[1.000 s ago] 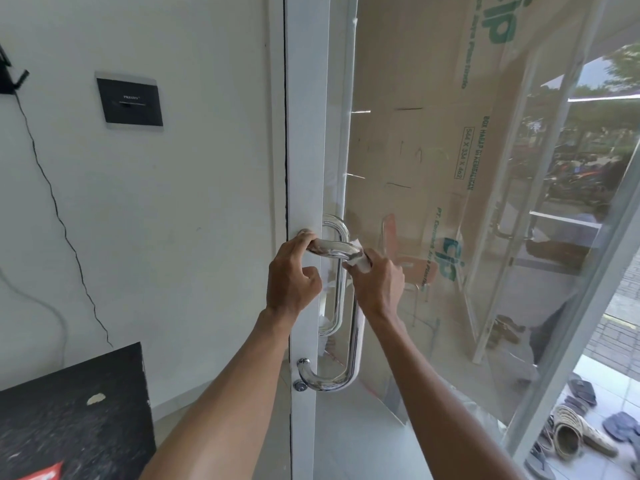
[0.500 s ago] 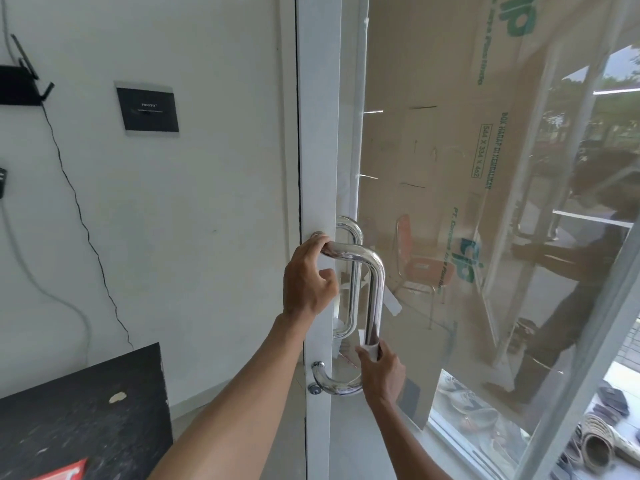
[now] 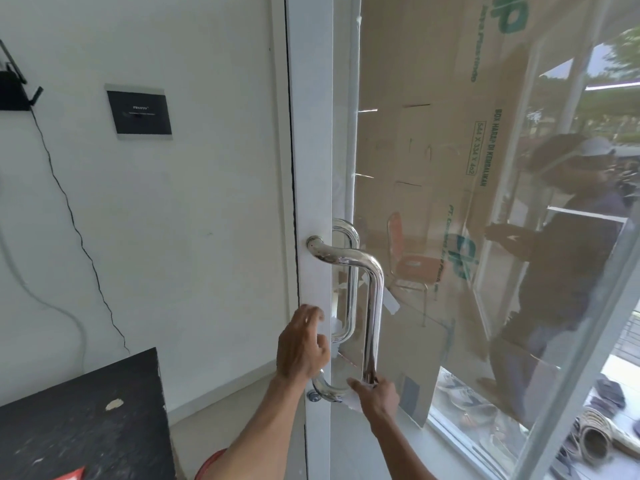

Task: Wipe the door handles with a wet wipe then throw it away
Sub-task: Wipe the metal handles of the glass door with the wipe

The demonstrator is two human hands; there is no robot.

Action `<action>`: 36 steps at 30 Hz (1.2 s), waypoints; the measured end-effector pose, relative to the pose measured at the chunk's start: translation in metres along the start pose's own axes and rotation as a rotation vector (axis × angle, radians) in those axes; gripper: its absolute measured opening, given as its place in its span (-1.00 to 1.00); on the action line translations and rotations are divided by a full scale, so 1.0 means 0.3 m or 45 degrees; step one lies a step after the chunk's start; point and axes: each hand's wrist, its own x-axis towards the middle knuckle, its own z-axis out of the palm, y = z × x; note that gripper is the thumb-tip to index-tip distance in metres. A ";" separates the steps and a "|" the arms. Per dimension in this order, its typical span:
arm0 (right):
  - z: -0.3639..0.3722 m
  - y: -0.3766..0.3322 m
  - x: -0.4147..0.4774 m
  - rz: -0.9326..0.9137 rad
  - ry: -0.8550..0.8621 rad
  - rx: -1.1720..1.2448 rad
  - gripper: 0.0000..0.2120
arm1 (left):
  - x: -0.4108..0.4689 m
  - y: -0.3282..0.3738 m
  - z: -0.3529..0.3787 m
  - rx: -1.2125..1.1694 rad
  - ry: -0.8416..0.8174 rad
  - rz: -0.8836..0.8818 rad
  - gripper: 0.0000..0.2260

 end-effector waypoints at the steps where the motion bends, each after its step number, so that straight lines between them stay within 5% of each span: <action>1: -0.013 -0.005 0.001 -0.020 -0.050 0.010 -0.69 | -0.018 0.002 0.017 0.031 -0.183 -0.024 -0.75; 6: -0.067 -0.025 0.011 -0.095 -0.237 0.010 -0.80 | -0.103 0.014 0.100 0.114 -1.079 -0.231 -0.67; 11: -0.088 0.030 0.089 -0.092 -0.321 -0.009 -0.61 | -0.190 0.049 0.138 0.064 -1.318 -0.216 -0.38; 16: -0.107 0.058 0.112 -0.049 -0.376 0.015 -0.55 | -0.225 0.084 0.153 0.023 -1.246 -0.119 -0.34; 21: -0.129 0.062 0.102 -0.046 -0.381 0.081 -0.52 | -0.240 0.089 0.169 0.093 -1.002 0.053 -0.56; 28: -0.159 0.047 0.083 0.014 -0.394 0.183 -0.57 | -0.261 0.072 0.178 0.032 -0.799 0.228 -0.46; 36: -0.160 0.056 0.092 0.059 -0.432 0.171 -0.61 | -0.307 0.100 0.188 -0.081 -0.567 0.144 -0.43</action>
